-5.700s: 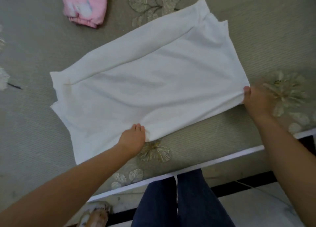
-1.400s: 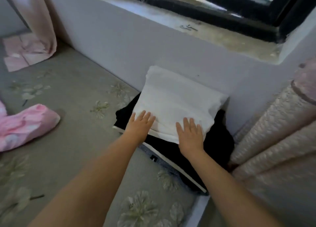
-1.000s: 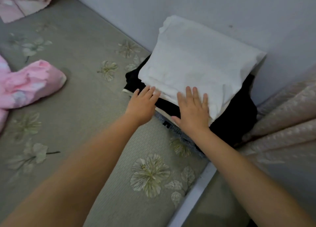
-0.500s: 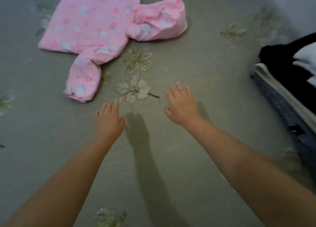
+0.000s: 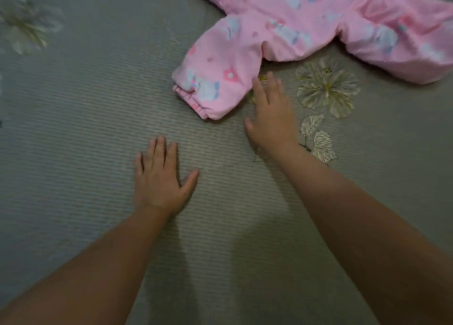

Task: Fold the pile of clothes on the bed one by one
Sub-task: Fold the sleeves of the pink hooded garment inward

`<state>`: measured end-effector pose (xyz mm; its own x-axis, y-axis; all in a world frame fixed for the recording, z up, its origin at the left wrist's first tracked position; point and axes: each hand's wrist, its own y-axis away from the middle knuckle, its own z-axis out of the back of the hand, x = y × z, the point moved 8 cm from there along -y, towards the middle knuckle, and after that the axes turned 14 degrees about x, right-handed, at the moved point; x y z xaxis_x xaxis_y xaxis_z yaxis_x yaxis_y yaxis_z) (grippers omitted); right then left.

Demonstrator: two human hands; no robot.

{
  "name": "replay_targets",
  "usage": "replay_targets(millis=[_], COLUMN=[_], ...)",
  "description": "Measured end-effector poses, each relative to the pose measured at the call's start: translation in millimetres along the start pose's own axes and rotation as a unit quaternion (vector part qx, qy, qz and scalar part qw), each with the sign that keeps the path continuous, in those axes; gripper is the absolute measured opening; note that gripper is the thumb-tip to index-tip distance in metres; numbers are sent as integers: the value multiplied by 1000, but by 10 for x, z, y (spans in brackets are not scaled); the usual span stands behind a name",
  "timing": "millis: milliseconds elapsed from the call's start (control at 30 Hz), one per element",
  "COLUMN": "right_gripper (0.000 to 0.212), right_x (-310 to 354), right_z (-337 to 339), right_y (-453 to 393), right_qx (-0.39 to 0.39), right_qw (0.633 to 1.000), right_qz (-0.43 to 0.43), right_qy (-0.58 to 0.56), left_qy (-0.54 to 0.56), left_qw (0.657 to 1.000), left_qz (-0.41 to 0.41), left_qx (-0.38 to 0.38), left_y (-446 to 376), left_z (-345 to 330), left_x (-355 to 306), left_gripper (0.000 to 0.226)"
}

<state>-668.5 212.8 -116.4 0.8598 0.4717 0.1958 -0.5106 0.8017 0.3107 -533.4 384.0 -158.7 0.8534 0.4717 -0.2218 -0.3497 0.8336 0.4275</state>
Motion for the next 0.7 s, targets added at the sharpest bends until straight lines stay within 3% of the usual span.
replay_targets(millis=[100, 200, 300, 367, 500, 700], right_gripper=[61, 42, 39, 36, 27, 31], right_x=[214, 311, 247, 241, 69, -393], right_z=[198, 75, -42, -66, -18, -288], right_y=[-385, -680, -661, -435, 365, 1670], right_qx=[-49, 38, 54, 27, -106, -96], right_qw=[994, 980, 987, 989, 968, 977], right_qz=[51, 111, 100, 126, 217, 179], right_qy=[86, 162, 111, 70, 62, 58], left_qy=[6, -3, -1, -5, -9, -20], left_qw=[1000, 999, 999, 999, 1000, 1000], left_qz=[2, 6, 5, 5, -2, -1], left_qx=[10, 32, 37, 32, 17, 18], left_y=[-16, -34, -50, -41, -41, -3], left_z=[15, -16, -33, -41, -28, -32], left_x=[10, 9, 13, 22, 19, -1], left_gripper=[91, 88, 86, 86, 90, 82])
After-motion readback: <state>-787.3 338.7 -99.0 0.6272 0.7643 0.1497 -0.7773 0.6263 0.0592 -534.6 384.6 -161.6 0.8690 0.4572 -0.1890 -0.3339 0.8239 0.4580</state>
